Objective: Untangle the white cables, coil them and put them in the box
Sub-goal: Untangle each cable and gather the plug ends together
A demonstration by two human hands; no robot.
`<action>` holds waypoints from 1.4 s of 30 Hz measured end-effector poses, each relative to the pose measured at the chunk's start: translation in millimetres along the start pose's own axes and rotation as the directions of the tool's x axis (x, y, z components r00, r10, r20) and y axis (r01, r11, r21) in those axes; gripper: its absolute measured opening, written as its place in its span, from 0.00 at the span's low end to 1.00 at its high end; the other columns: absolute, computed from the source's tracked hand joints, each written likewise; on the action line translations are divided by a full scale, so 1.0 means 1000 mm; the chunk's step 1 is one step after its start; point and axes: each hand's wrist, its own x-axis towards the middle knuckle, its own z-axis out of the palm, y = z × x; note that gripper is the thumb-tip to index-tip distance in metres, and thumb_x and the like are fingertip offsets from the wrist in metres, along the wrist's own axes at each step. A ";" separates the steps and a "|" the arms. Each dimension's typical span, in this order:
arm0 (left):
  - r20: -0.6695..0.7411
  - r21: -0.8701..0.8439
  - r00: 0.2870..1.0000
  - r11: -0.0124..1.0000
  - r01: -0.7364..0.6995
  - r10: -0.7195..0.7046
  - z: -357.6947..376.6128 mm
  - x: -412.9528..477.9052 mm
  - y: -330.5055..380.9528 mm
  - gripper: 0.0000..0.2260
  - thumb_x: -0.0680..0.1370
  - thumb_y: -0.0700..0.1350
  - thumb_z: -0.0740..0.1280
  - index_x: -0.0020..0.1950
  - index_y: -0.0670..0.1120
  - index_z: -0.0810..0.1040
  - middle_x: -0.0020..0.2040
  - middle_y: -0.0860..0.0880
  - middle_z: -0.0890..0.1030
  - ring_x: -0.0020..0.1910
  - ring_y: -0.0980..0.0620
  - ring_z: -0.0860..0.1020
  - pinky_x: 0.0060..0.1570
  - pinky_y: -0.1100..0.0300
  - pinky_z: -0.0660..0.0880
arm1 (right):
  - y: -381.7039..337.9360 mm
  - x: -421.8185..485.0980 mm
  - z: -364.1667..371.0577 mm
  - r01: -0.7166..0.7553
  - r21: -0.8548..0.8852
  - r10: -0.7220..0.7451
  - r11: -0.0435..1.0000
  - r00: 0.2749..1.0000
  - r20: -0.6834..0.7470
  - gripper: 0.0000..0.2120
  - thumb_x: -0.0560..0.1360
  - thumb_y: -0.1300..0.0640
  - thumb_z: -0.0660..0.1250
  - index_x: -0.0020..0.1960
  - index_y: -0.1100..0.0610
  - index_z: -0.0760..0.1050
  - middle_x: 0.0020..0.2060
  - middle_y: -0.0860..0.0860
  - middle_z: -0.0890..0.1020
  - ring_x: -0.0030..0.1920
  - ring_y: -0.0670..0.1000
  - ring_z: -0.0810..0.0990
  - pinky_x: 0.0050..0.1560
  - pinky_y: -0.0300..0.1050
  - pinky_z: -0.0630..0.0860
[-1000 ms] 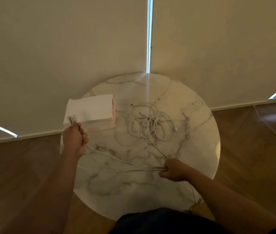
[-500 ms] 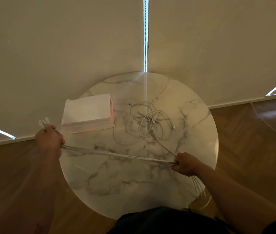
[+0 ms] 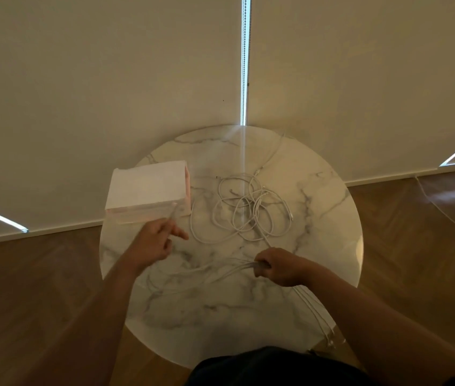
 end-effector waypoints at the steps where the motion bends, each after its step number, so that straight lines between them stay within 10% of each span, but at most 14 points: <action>1: 0.098 -0.015 0.995 1.000 0.003 -0.002 0.016 -0.004 0.005 0.15 0.84 0.44 0.55 0.40 0.40 0.71 0.44 0.46 0.85 0.20 0.55 0.61 0.20 0.66 0.59 | -0.006 0.001 -0.001 0.019 -0.006 -0.019 1.000 1.000 0.013 0.08 0.79 0.56 0.63 0.46 0.54 0.81 0.33 0.40 0.74 0.35 0.38 0.72 0.36 0.32 0.65; 7: 0.424 -0.122 0.903 0.984 0.128 -0.065 0.080 -0.008 0.005 0.15 0.85 0.44 0.54 0.40 0.42 0.66 0.57 0.44 0.84 0.18 0.56 0.58 0.19 0.65 0.55 | -0.026 -0.002 -0.017 0.041 0.041 -0.038 0.998 0.996 -0.081 0.09 0.77 0.53 0.67 0.44 0.54 0.84 0.31 0.44 0.80 0.30 0.40 0.77 0.37 0.36 0.74; 16: 0.517 -0.173 0.838 0.937 0.302 -0.175 0.098 -0.008 0.006 0.14 0.85 0.45 0.54 0.40 0.44 0.68 0.36 0.42 0.75 0.21 0.57 0.56 0.22 0.67 0.51 | -0.023 -0.011 -0.027 0.077 -0.065 -0.088 0.995 0.977 -0.195 0.10 0.73 0.55 0.68 0.34 0.54 0.77 0.27 0.47 0.76 0.28 0.45 0.73 0.32 0.36 0.67; 29: 0.487 -0.481 0.858 0.770 0.419 -0.163 0.038 -0.008 0.008 0.15 0.81 0.47 0.56 0.36 0.44 0.69 0.31 0.46 0.67 0.23 0.60 0.54 0.22 0.70 0.51 | 0.036 0.000 0.011 -0.153 -0.343 0.105 0.927 0.983 -0.154 0.08 0.74 0.47 0.64 0.51 0.47 0.76 0.66 0.55 0.72 0.69 0.60 0.69 0.66 0.53 0.70; 33: 0.495 -0.482 0.859 0.782 0.395 -0.129 0.031 -0.010 0.013 0.15 0.79 0.49 0.57 0.34 0.46 0.72 0.32 0.46 0.67 0.24 0.60 0.54 0.22 0.69 0.50 | 0.030 -0.004 -0.010 -0.232 0.069 0.242 0.970 0.939 -0.243 0.13 0.73 0.51 0.71 0.56 0.54 0.80 0.56 0.57 0.76 0.58 0.55 0.74 0.56 0.39 0.67; 35: 0.503 -0.470 0.856 0.794 0.385 -0.118 0.028 -0.012 0.014 0.15 0.79 0.49 0.58 0.34 0.46 0.72 0.32 0.45 0.68 0.24 0.60 0.53 0.22 0.69 0.51 | 0.029 -0.009 -0.018 -0.194 0.560 0.297 0.805 0.950 -0.098 0.12 0.73 0.63 0.69 0.56 0.60 0.80 0.51 0.60 0.80 0.51 0.53 0.77 0.51 0.43 0.71; 37: 0.522 -0.447 0.846 0.812 0.375 -0.103 0.026 -0.014 0.016 0.13 0.78 0.50 0.62 0.34 0.46 0.72 0.33 0.45 0.68 0.25 0.59 0.52 0.22 0.69 0.51 | 0.031 -0.016 -0.018 -0.120 0.929 0.225 0.352 0.974 0.040 0.15 0.72 0.71 0.62 0.57 0.65 0.79 0.53 0.63 0.80 0.54 0.56 0.79 0.55 0.49 0.73; 40: 0.544 -0.420 0.831 0.820 0.389 -0.115 0.024 -0.016 0.017 0.13 0.78 0.49 0.62 0.35 0.46 0.71 0.33 0.45 0.67 0.24 0.59 0.54 0.22 0.68 0.50 | 0.032 -0.012 -0.023 0.054 0.971 0.243 -0.231 0.970 0.004 0.19 0.66 0.63 0.63 0.55 0.67 0.78 0.52 0.62 0.81 0.55 0.59 0.79 0.59 0.53 0.73; 42: 0.571 -0.379 0.809 0.829 0.411 -0.140 0.024 -0.018 0.019 0.13 0.77 0.50 0.61 0.34 0.47 0.71 0.32 0.46 0.66 0.24 0.59 0.55 0.21 0.69 0.51 | 0.033 0.005 -0.027 0.166 0.907 0.457 -0.387 0.889 0.032 0.10 0.75 0.59 0.61 0.48 0.66 0.75 0.44 0.62 0.80 0.45 0.58 0.81 0.48 0.51 0.81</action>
